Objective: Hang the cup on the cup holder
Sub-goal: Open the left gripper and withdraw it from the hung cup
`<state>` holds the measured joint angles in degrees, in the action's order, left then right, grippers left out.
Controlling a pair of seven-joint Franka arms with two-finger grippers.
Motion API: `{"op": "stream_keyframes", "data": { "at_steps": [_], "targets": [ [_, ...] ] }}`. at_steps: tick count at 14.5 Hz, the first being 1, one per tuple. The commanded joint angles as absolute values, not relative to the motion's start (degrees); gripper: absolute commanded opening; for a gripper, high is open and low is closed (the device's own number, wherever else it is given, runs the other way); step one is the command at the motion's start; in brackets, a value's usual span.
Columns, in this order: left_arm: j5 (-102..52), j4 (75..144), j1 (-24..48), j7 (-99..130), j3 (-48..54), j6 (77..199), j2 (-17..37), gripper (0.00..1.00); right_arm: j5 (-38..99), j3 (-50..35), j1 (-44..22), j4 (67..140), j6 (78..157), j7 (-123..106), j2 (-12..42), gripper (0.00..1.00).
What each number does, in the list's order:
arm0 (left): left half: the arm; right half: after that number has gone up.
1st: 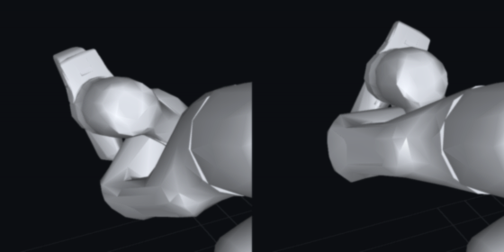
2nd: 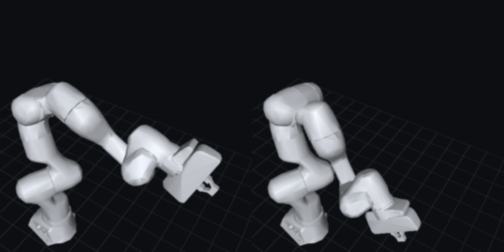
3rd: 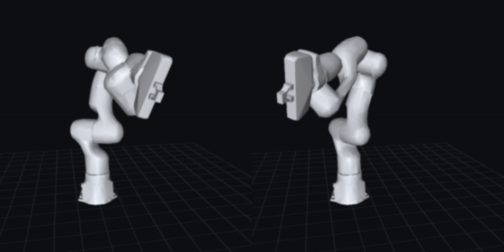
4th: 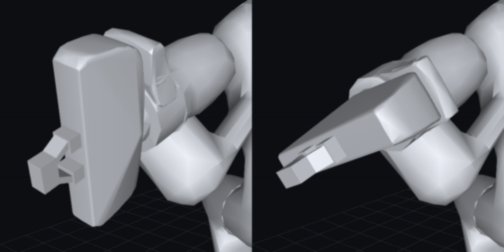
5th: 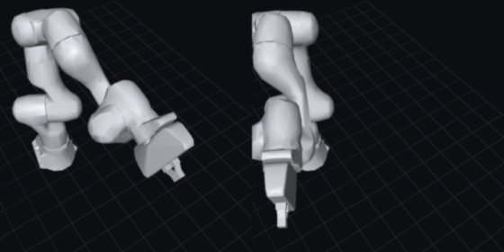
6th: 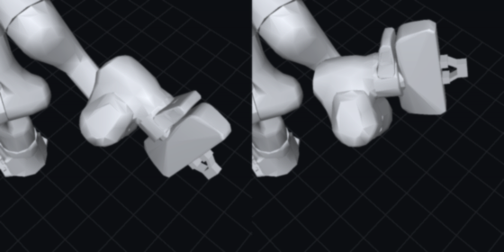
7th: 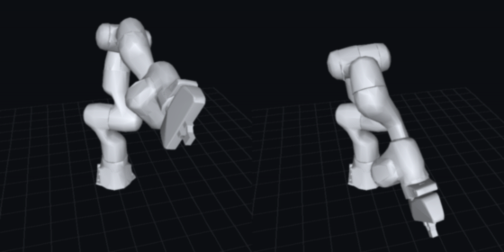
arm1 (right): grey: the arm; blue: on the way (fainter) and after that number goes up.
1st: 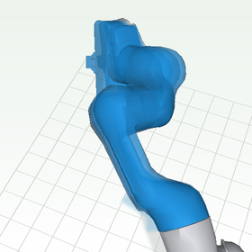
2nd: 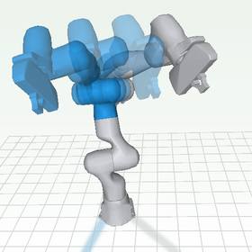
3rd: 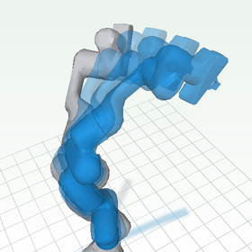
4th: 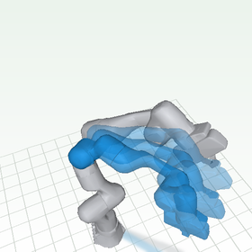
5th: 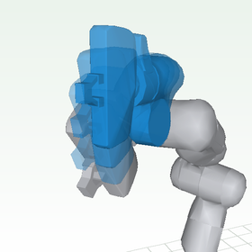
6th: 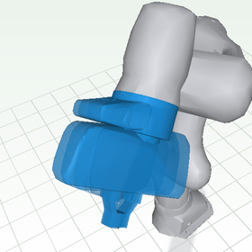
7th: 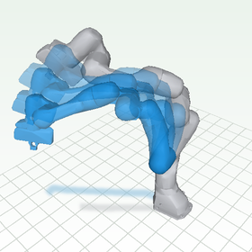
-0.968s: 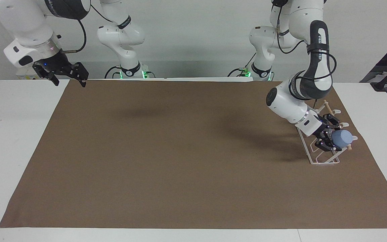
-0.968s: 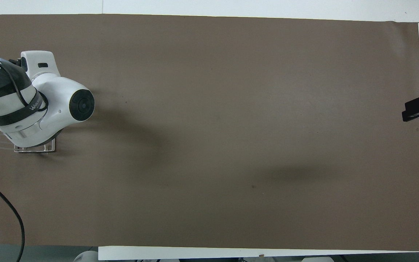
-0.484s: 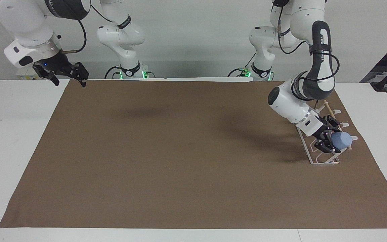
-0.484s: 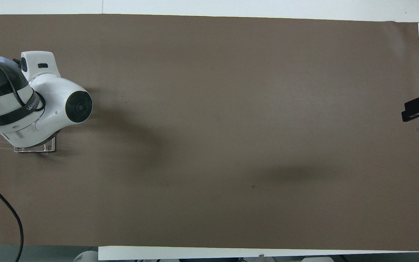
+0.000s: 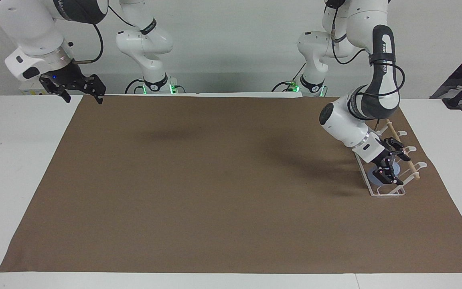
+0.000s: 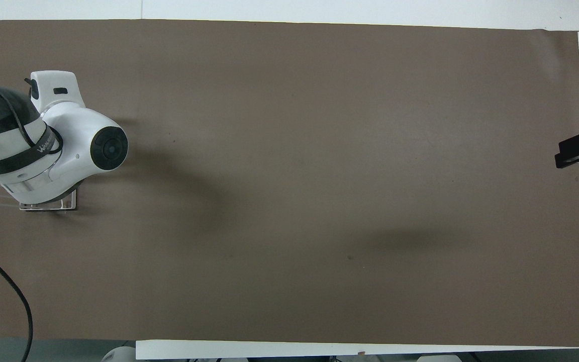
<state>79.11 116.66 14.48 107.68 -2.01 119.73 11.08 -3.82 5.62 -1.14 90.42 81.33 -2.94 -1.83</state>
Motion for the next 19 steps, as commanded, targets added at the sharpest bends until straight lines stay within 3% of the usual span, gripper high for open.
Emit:
{"op": "stream_keyframes", "data": {
  "at_steps": [1, 8, 13, 19],
  "targets": [
    [77.97, 117.43, 13.71, 107.06, -1.5, 121.03, 9.32, 1.0, -3.78, 5.36, -0.7, 91.41, 81.3, -4.04, -2.64, 0.99],
    [51.8, 105.31, 14.41, 89.58, -1.49, 118.31, 8.53, 1.0, -3.78, 5.36, -0.7, 91.32, 81.3, -4.04, -2.55, 0.99],
    [31.76, 103.01, 13.71, 75.44, -1.58, 116.55, 4.06, 1.0, -3.78, 5.36, -0.79, 91.32, 81.3, -4.04, -2.64, 0.99],
    [14.43, 100.55, 12.83, 47.15, -2.37, 102.59, 1.23, 1.0, -3.78, 5.36, -0.7, 91.41, 81.3, -4.04, -2.55, 0.99]
  ]
}}
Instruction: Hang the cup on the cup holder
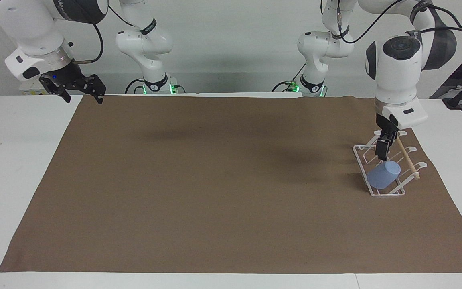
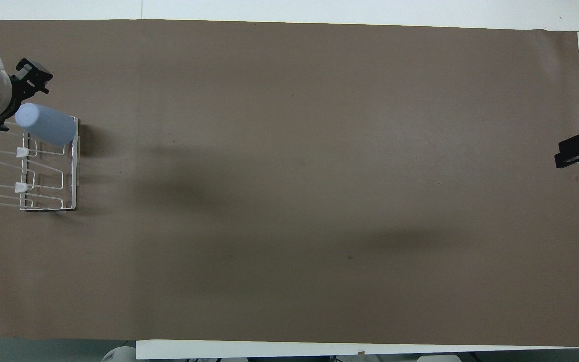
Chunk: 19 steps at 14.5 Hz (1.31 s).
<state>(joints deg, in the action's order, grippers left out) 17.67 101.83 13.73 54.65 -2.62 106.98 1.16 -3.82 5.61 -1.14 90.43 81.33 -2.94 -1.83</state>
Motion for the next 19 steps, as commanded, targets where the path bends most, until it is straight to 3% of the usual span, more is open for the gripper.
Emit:
{"op": "stream_keyframes", "data": {
  "at_steps": [1, 10, 19],
  "targets": [
    [12.67, 100.11, 12.83, 42.85, -2.46, 100.48, 1.14, 1.0, -3.78, 5.36, -0.7, 91.32, 81.3, -4.04, -2.55, 0.99],
    [4.4, 96.07, 8.8, 4.07, -2.55, 92.72, -0.96, 1.0, -3.78, 5.36, -0.7, 91.41, 81.3, -4.04, -2.64, 0.99],
    [1.94, 96.06, 6.77, 0.79, -2.55, 92.2, -3.34, 1.0, -3.78, 5.36, -0.79, 91.32, 81.3, -4.04, -2.64, 0.99]
  ]
}}
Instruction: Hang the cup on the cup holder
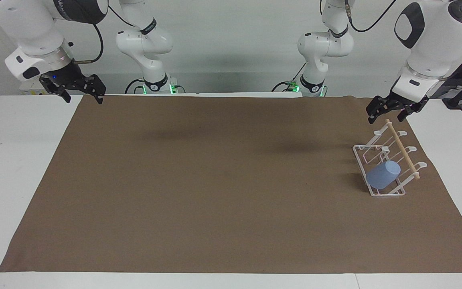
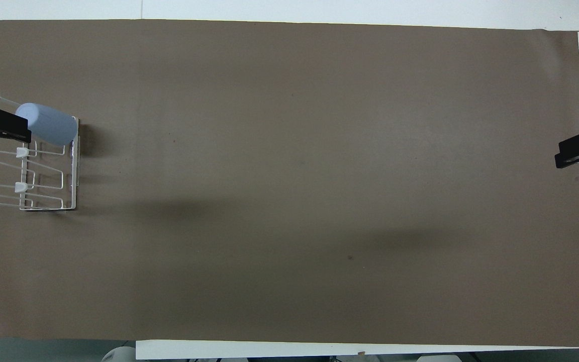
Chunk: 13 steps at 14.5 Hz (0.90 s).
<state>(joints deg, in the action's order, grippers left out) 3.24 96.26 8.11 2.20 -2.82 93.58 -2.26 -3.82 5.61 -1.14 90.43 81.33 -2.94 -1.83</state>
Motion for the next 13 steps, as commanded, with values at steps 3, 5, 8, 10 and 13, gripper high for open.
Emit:
{"op": "stream_keyframes", "data": {
  "at_steps": [3, 5, 8, 10, 13],
  "targets": [
    [-1.22, 95.98, 6.68, 1.76, -2.37, 92.29, -3.95, 1.0, -3.78, 5.36, -0.79, 91.32, 81.3, -4.04, -2.64, 0.99],
    [-0.88, 96.24, 6.51, 1.15, -2.29, 92.02, -4.57, 1.0, -3.78, 5.36, -0.79, 91.41, 81.3, -4.04, -2.64, 0.99],
    [-0.79, 96.24, 6.42, 1.67, -2.37, 91.85, -4.57, 1.0, -3.78, 5.36, -0.7, 91.32, 81.3, -4.04, -2.55, 0.99],
    [-0.88, 96.24, 6.42, 1.76, -2.55, 90.97, -4.66, 1.0, -3.78, 5.36, -0.7, 91.41, 81.3, -4.04, -2.55, 0.99],
    [-0.88, 96.24, 6.42, 1.76, -3.08, 90.62, -4.75, 1.0, -3.78, 5.36, -0.79, 91.41, 81.3, -4.04, -2.64, 0.99]
  ]
}}
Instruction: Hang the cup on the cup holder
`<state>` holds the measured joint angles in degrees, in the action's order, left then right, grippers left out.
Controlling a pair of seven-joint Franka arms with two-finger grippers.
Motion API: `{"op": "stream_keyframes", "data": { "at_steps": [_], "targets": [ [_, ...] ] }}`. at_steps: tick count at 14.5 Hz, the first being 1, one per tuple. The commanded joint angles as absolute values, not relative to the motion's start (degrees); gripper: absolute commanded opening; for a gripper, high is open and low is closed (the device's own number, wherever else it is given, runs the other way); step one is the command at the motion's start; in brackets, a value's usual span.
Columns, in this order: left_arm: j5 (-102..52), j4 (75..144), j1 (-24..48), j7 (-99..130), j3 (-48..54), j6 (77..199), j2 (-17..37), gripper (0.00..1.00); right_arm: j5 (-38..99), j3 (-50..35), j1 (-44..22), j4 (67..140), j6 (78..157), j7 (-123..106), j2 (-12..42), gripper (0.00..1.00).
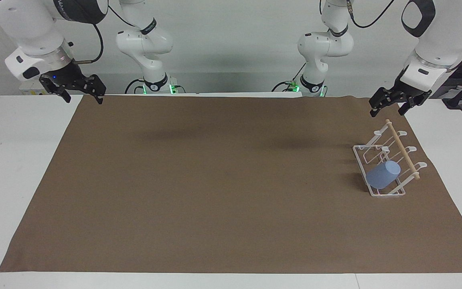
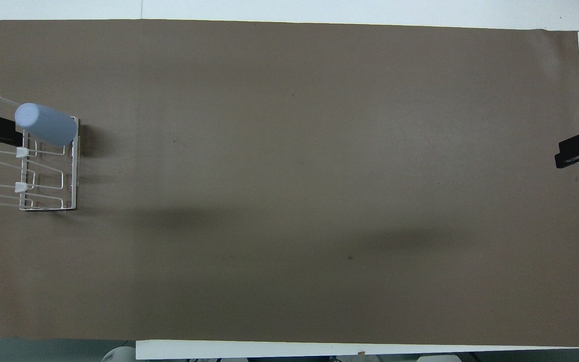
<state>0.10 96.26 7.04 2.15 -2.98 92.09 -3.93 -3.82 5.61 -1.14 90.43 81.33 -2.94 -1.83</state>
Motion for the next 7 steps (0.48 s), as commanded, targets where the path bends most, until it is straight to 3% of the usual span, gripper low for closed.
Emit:
{"op": "stream_keyframes", "data": {
  "at_steps": [1, 7],
  "targets": [
    [-0.88, 96.24, 6.42, 1.76, -3.08, 90.62, -4.75, 1.0, -3.78, 5.36, -0.79, 91.32, 81.3, -4.04, -2.55, 0.99],
    [-0.88, 96.15, 6.42, 1.67, -3.08, 90.79, -5.1, 1.0, -3.78, 5.36, -0.7, 91.41, 81.3, -4.04, -2.55, 0.99]
  ]
}}
